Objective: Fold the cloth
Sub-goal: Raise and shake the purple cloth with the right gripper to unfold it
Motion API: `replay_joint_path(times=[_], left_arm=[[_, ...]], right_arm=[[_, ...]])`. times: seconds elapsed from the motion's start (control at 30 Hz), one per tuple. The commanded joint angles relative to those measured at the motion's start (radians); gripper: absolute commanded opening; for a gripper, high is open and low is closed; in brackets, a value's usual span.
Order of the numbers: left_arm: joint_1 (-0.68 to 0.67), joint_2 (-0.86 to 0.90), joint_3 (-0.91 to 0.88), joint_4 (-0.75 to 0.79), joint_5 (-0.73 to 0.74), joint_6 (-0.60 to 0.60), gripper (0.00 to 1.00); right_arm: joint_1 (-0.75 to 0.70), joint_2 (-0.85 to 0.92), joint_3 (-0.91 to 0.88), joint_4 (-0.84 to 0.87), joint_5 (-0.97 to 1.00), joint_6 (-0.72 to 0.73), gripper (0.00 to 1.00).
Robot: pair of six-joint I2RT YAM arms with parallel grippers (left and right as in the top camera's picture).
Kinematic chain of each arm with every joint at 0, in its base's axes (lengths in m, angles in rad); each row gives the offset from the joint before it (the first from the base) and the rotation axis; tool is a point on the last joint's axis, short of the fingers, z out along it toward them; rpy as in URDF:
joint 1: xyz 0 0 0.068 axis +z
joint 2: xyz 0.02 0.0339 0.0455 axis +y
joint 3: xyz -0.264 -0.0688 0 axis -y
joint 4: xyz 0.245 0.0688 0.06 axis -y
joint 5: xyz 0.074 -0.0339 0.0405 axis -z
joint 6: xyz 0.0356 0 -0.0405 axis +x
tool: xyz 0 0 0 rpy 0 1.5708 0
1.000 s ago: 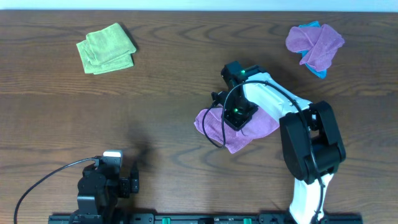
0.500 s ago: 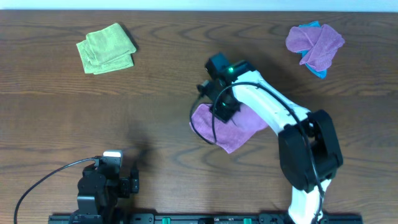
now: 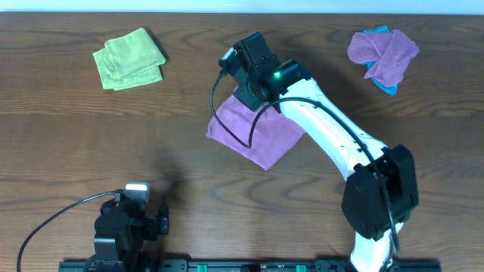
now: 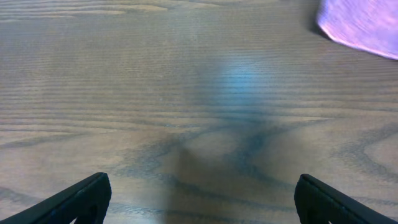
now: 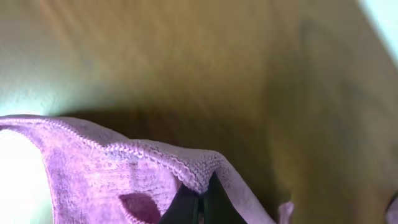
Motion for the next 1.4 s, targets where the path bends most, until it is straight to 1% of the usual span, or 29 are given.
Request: replay_joint_path(times=[0.0, 0.1, 0.27, 0.33, 0.37, 0.4, 0.47, 0.5, 0.53, 0.63, 0.77, 0.97, 1.07, 1.17, 1.27, 1.37], left_arm=[[-0.003, -0.006, -0.036, -0.031, -0.019, 0.026, 0.96], [-0.003, -0.006, -0.036, -0.031, -0.019, 0.026, 0.95], [-0.003, -0.006, -0.036, -0.031, -0.019, 0.026, 0.95], [-0.003, -0.006, -0.036, -0.031, -0.019, 0.026, 0.95], [-0.003, -0.006, -0.036, -0.031, -0.019, 0.026, 0.95], [-0.003, -0.006, -0.036, -0.031, -0.019, 0.026, 0.95], [-0.003, -0.006, -0.036, -0.031, -0.019, 0.026, 0.95], [-0.003, -0.006, -0.036, -0.031, -0.019, 0.026, 0.95], [-0.003, -0.006, -0.036, -0.031, -0.019, 0.026, 0.95], [-0.003, -0.006, -0.036, -0.031, -0.019, 0.026, 0.95], [-0.003, -0.006, -0.036, -0.031, -0.019, 0.026, 0.95], [-0.003, -0.006, -0.036, -0.031, -0.019, 0.026, 0.95], [-0.003, -0.006, -0.036, -0.031, -0.019, 0.026, 0.95], [-0.003, -0.006, -0.036, -0.031, -0.019, 0.026, 0.95], [-0.003, -0.006, -0.036, -0.031, -0.019, 0.026, 0.95], [-0.003, -0.006, -0.036, -0.031, -0.019, 0.026, 0.95]], right_arm=[[0.018, -0.013, 0.019, 0.063, 0.01, 0.0, 0.01], [0.034, -0.005, 0.019, 0.158, -0.03, 0.004, 0.01], [0.062, 0.036, 0.019, 0.302, -0.031, 0.053, 0.01], [0.071, 0.06, 0.019, 0.343, -0.035, 0.061, 0.02], [0.073, 0.067, 0.019, 0.349, -0.044, 0.061, 0.15], [0.075, 0.072, 0.019, 0.351, -0.055, 0.061, 0.4], [0.076, 0.073, 0.019, 0.338, -0.063, 0.079, 0.65], [0.076, 0.072, 0.019, 0.334, -0.063, 0.091, 0.97], [0.077, 0.07, 0.019, 0.33, -0.063, 0.098, 0.99], [0.082, 0.051, 0.019, 0.298, -0.063, 0.101, 0.99], [0.092, 0.014, 0.019, 0.223, -0.042, 0.167, 0.99], [0.061, -0.041, 0.019, 0.005, -0.032, 0.452, 0.99], [0.018, -0.039, 0.014, -0.094, -0.096, 0.587, 0.99], [-0.027, -0.039, -0.028, -0.08, -0.201, 0.664, 0.99], [-0.072, -0.039, -0.087, -0.018, -0.28, 0.723, 0.99], [-0.104, -0.034, -0.151, 0.043, -0.341, 0.764, 0.97]])
